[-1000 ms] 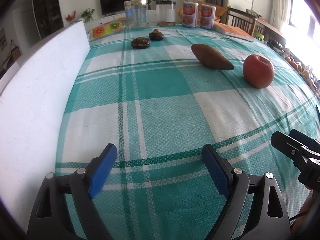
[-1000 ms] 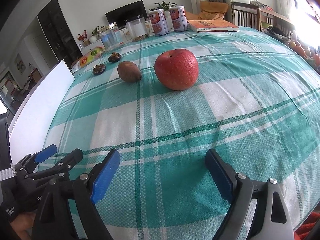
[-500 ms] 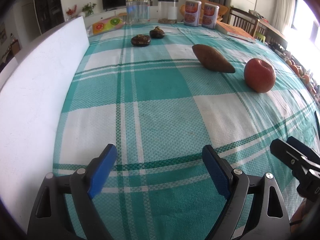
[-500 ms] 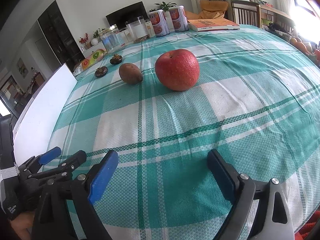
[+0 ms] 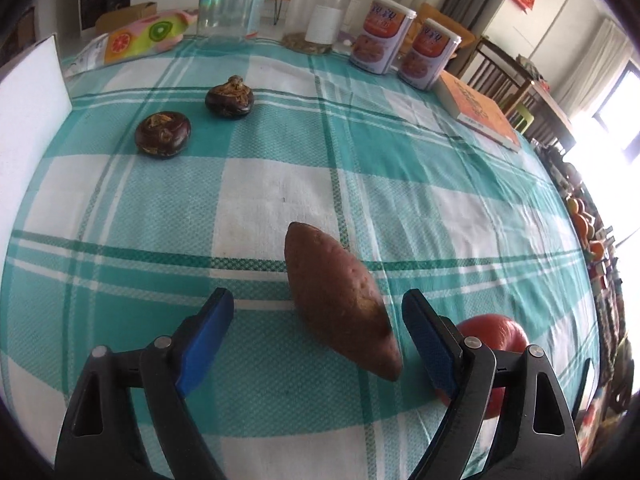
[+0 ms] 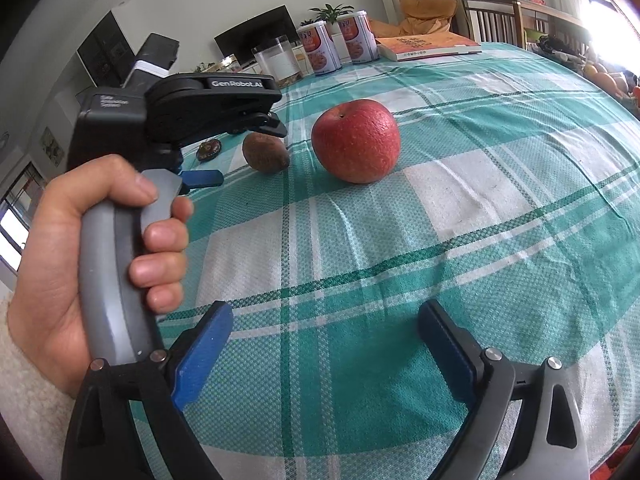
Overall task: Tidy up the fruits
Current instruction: 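Close the left tool around the reddish-brown sweet potato and lift it, then grasp a dark brown round fruit with the right tool while the left tool holds the sweet potato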
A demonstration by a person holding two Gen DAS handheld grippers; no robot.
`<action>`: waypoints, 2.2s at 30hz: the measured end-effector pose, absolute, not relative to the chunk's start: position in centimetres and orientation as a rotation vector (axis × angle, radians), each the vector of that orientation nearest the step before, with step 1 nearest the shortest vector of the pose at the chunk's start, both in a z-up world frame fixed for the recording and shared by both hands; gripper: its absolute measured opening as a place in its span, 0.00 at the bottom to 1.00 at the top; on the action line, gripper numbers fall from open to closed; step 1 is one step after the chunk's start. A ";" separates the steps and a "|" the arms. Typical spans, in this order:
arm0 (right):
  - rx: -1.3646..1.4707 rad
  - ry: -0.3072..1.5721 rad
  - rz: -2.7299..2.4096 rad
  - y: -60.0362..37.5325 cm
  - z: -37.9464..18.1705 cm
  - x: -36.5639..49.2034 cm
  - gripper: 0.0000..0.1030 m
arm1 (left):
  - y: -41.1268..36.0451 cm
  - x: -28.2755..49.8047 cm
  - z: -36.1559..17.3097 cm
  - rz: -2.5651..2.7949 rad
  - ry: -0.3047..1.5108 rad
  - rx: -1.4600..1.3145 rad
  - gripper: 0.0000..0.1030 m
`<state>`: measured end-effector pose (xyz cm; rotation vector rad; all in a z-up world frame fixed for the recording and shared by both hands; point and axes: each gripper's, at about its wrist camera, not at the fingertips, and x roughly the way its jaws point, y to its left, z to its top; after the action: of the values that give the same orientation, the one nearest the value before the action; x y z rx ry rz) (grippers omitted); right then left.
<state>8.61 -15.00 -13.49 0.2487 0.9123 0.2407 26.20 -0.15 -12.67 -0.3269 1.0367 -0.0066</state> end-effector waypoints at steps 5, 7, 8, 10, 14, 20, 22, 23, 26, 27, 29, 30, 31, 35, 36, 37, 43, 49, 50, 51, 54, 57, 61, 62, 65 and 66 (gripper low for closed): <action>0.252 0.912 0.248 -15.0 -13.5 8.7 0.94 | -0.3 25.8 -11.9 -0.066 1.016 -0.262 0.44; 0.252 0.912 0.248 -14.9 -13.5 8.8 0.94 | 0.1 24.5 -11.4 -0.089 1.025 -0.221 0.44; 0.250 0.913 0.247 -14.9 -13.5 8.8 0.95 | 0.6 23.6 -11.2 -0.098 1.029 -0.208 0.44; 0.247 0.913 0.246 -14.8 -13.5 8.8 0.95 | 2.0 21.4 -11.0 -0.120 1.055 -0.215 0.44; 0.253 0.912 0.247 -14.8 -13.5 8.8 0.95 | 4.7 16.2 -10.2 -0.172 1.103 -0.229 0.44; 0.238 0.913 0.239 -14.6 -13.5 8.8 0.95 | 6.2 11.0 -11.4 -0.110 1.097 -0.121 0.49; 0.229 0.913 0.237 -14.5 -13.5 8.7 0.95 | 6.6 10.8 -12.2 -0.056 1.062 -0.099 0.70; 0.228 0.912 0.237 -14.5 -13.5 8.6 0.95 | 6.7 10.7 -12.6 -0.023 1.043 -0.080 0.79; 0.246 0.900 0.262 -14.6 -12.9 8.5 0.94 | 6.5 10.5 -13.4 0.036 0.949 0.011 0.85; 0.244 0.893 0.279 -14.4 -12.4 8.8 0.94 | 6.6 10.4 -13.5 0.039 0.927 0.018 0.86; 0.172 0.880 0.314 -13.1 -10.9 10.3 0.94 | 7.2 10.5 -13.6 0.027 0.916 -0.018 0.87; 0.122 0.876 0.329 -12.1 -10.0 11.5 0.94 | 7.4 10.5 -13.6 0.028 0.915 -0.024 0.87; 0.084 0.867 0.351 -11.1 -9.2 12.8 0.94 | 7.5 10.6 -13.6 0.028 0.915 -0.026 0.87; -0.029 0.904 0.462 -6.0 -7.5 20.2 0.92 | 7.4 10.6 -13.6 0.024 0.916 -0.024 0.88; -0.052 0.933 0.500 -4.5 -7.8 22.1 0.90 | 7.4 10.6 -13.6 0.023 0.917 -0.023 0.88; -0.068 0.959 0.533 -3.1 -8.2 23.8 0.84 | 7.3 10.6 -13.6 0.024 0.917 -0.022 0.89; -0.097 1.043 0.636 3.3 -11.9 31.4 0.73 | 7.3 10.5 -13.7 0.024 0.917 -0.021 0.89; -0.142 1.054 0.642 7.7 -14.2 35.3 0.71 | 7.3 10.6 -13.7 0.028 0.917 -0.018 0.90; -0.168 1.028 0.642 8.3 -14.3 35.5 0.69 | 7.3 10.6 -13.7 0.027 0.917 -0.018 0.90; -0.186 1.017 0.646 8.9 -14.3 35.6 0.67 | 7.3 10.6 -13.7 0.027 0.917 -0.019 0.90; -0.242 0.993 0.635 9.7 -14.2 35.6 0.45 | 7.3 10.6 -13.7 0.027 0.917 -0.019 0.90; -0.252 1.018 0.644 8.5 -13.8 34.3 0.45 | 7.2 10.6 -13.7 0.027 0.917 -0.018 0.90; -0.300 1.030 0.619 5.4 -11.2 30.8 0.45 | 7.2 10.6 -13.7 0.027 0.917 -0.018 0.90; -0.298 1.030 0.612 4.3 -10.3 29.9 0.45 | 7.2 10.6 -13.7 0.027 0.917 -0.018 0.90; -0.311 1.014 0.589 0.7 -7.7 26.6 0.45 | 7.2 10.6 -13.7 0.027 0.918 -0.018 0.90; -0.309 1.016 0.581 -0.7 -7.1 25.4 0.45 | 7.2 10.6 -13.7 0.027 0.918 -0.018 0.90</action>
<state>25.39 -0.73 -7.09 -0.3088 1.0161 0.5811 10.60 7.19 -13.71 -0.0183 0.9176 0.0269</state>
